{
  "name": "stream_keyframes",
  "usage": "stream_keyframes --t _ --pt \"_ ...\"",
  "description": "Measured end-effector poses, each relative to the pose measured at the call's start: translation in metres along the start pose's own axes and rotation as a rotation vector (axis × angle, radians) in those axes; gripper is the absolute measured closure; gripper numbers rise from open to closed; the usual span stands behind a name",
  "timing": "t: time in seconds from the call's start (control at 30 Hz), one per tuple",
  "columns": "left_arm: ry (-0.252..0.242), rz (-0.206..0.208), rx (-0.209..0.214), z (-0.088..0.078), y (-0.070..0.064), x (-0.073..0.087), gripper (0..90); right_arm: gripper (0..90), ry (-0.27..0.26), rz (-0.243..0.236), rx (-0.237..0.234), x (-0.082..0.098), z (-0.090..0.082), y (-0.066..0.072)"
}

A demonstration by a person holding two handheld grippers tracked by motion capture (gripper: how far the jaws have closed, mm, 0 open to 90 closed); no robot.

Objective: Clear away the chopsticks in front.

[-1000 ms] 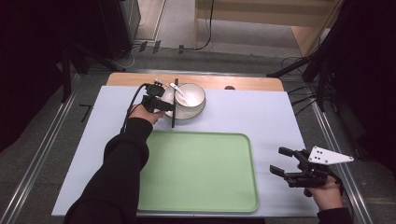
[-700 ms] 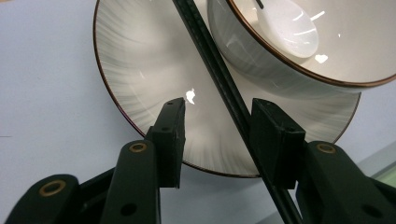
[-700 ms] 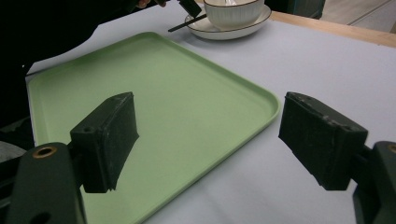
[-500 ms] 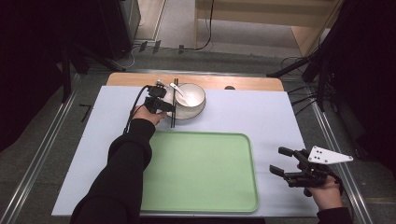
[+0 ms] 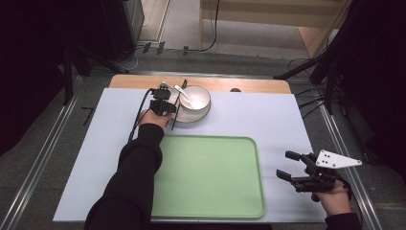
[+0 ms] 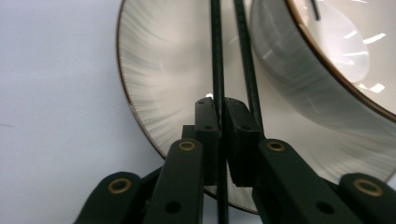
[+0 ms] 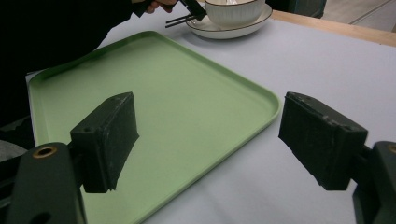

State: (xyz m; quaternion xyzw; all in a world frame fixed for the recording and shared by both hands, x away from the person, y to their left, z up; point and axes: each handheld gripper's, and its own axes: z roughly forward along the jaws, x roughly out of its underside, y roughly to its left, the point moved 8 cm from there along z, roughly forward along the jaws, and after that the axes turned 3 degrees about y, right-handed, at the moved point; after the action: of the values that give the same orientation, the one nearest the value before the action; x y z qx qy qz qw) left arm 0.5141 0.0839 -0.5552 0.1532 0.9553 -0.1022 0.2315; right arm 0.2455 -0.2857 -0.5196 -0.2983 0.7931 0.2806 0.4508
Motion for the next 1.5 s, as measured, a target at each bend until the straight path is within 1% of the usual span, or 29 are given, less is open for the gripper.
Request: stream_keyframes --t 0.03,0.1,0.17,0.23,0.33,0.4,0.43,0.47,0.5,0.57,0.6,0.7,0.73,0.77,0.8,0.87,0.9,1.0,1.03,1.07,1.1,1.13,1.17,1.27,1.33,1.4,1.5 --pt "-0.010 0.001 -0.009 0.000 0.000 -0.001 85.2 20.1 0.001 0.001 -0.002 0.000 0.000 0.000" --pt "-0.007 -0.004 -0.014 0.000 0.001 0.000 85.5 20.0 0.001 0.000 -0.002 0.000 0.000 0.001" --pt "-0.013 -0.021 -0.004 -0.001 0.002 -0.001 85.7 20.1 0.002 0.000 -0.002 0.000 0.000 0.001" --pt "-0.021 -0.037 0.018 -0.006 0.003 -0.003 85.8 20.0 0.003 0.002 -0.002 0.001 0.000 0.001" --pt "-0.029 -0.047 0.035 -0.019 0.008 -0.004 85.8 20.0 0.000 -0.004 0.000 0.000 0.000 0.000" --pt "-0.031 -0.059 0.062 -0.029 0.012 -0.004 85.8 20.0 0.002 0.000 -0.001 0.001 -0.001 0.000" --pt "-0.030 -0.058 0.072 -0.034 0.015 -0.003 85.8 20.0 0.000 0.001 -0.002 0.001 0.000 0.000" --pt "-0.042 -0.058 0.084 -0.044 0.019 0.000 85.9 20.0 -0.002 0.000 -0.002 0.000 0.000 0.000" --pt "-0.042 -0.058 0.084 -0.044 0.019 0.000 85.9 20.0 -0.002 0.001 -0.003 0.000 0.000 0.000" --pt "-0.038 -0.046 0.086 -0.054 0.024 0.006 85.9 20.0 0.000 -0.002 -0.004 0.000 0.000 0.001" --pt "-0.039 -0.044 0.094 -0.059 0.025 0.010 85.9 20.1 0.000 -0.004 -0.004 0.000 0.000 0.001" --pt "-0.048 -0.043 0.117 -0.074 0.030 0.025 85.8 20.0 -0.002 0.000 -0.004 0.000 0.000 0.001" --pt "-0.045 -0.055 0.160 -0.082 0.032 0.038 85.8 20.0 -0.002 -0.001 -0.004 0.000 0.000 0.001" --pt "-0.045 -0.055 0.160 -0.082 0.032 0.038 85.8 20.1 -0.002 0.000 -0.004 0.000 0.000 0.001" --pt "-0.038 -0.064 0.179 -0.088 0.035 0.052 85.8 20.0 0.000 -0.004 -0.005 0.000 0.001 0.001" --pt "-0.028 -0.058 0.177 -0.093 0.036 0.067 85.8 20.0 0.002 -0.005 -0.003 0.000 0.001 0.001" --pt "-0.028 -0.058 0.177 -0.093 0.036 0.067 85.8 20.0 0.002 -0.005 -0.005 -0.001 0.001 0.001" --pt "-0.019 -0.038 0.158 -0.099 0.036 0.089 85.8 20.1 0.001 -0.008 -0.005 -0.001 0.002 0.001" --pt "-0.016 -0.027 0.149 -0.101 0.035 0.099 85.8 20.0 0.001 -0.009 -0.006 -0.001 0.002 0.002" --pt "-0.019 -0.018 0.142 -0.103 0.036 0.105 85.7 20.0 0.001 -0.006 -0.007 -0.002 0.002 0.002" --pt "-0.029 -0.022 0.143 -0.105 0.035 0.113 85.7 20.1 0.003 -0.007 -0.006 -0.002 0.002 0.002" --pt "-0.024 -0.033 0.160 -0.108 0.034 0.123 85.8 20.0 0.005 -0.008 -0.005 -0.002 0.002 0.002" --pt "-0.015 -0.035 0.164 -0.109 0.033 0.128 85.7 20.1 0.006 -0.011 -0.005 -0.002 0.003 0.002" --pt "-0.014 -0.021 0.166 -0.119 0.027 0.144 85.7 20.1 -0.001 -0.016 -0.008 -0.004 0.004 0.003" --pt "-0.015 -0.019 0.177 -0.126 0.020 0.157 85.7 20.0 0.005 -0.022 -0.012 -0.004 0.005 0.005" --pt "-0.014 -0.011 0.175 -0.131 0.014 0.168 85.7 20.1 0.001 -0.020 -0.012 -0.005 0.004 0.005" --pt "-0.007 -0.008 0.190 -0.137 0.006 0.182 85.7 20.0 0.001 -0.019 -0.011 -0.005 0.004 0.005"
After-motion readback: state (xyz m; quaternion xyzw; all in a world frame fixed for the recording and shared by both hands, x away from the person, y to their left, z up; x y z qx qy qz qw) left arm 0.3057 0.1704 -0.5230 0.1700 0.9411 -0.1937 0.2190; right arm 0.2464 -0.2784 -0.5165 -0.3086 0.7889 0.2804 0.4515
